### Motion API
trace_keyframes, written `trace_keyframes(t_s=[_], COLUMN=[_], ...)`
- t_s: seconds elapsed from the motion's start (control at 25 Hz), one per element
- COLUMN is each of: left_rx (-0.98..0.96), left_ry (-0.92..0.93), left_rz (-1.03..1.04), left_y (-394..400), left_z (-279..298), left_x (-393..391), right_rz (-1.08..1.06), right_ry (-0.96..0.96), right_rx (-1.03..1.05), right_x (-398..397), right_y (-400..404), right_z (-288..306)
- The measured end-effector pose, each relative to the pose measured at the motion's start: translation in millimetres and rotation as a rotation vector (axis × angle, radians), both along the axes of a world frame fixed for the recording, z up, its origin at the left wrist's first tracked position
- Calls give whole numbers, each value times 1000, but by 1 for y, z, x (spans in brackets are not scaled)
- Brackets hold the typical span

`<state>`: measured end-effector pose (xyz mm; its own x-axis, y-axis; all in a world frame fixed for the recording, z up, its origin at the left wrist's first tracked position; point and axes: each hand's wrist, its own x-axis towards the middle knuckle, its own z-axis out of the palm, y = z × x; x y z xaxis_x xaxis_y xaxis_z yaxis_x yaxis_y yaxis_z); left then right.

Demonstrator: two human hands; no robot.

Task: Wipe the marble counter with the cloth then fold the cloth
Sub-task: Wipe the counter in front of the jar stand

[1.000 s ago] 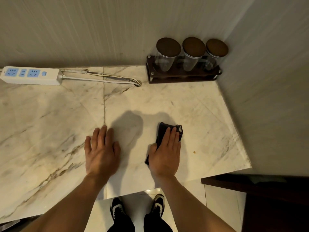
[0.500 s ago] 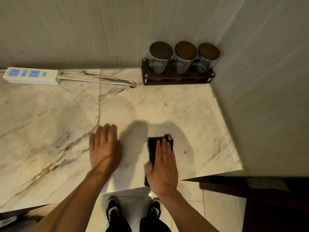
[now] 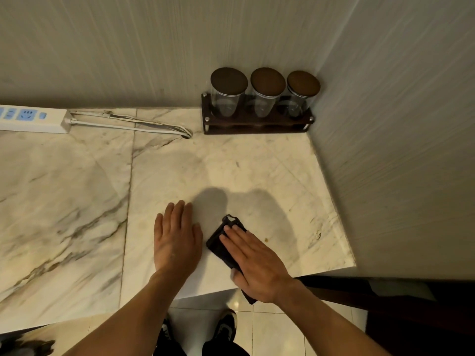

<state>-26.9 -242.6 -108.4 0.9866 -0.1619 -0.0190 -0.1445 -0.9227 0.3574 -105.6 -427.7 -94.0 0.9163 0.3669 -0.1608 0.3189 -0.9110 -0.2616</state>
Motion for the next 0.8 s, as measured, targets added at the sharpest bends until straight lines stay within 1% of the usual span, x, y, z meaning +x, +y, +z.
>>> trace_keyframes(t_s=[0.12, 0.4, 0.64, 0.8], left_rx=[30, 59, 120, 127], left_ry=[-8, 19, 15, 27], left_rz=[-2, 10, -3, 2], left_y=[0, -1, 0, -1], left_z=[-4, -5, -4, -3], left_x=[0, 1, 2, 2], right_rz=[88, 146, 154, 139], right_ry=[32, 22, -3, -16], right_rx=[18, 13, 26, 35], right_x=[12, 49, 88, 110], right_y=[-11, -28, -42, -47], right_z=[2, -1, -5, -6])
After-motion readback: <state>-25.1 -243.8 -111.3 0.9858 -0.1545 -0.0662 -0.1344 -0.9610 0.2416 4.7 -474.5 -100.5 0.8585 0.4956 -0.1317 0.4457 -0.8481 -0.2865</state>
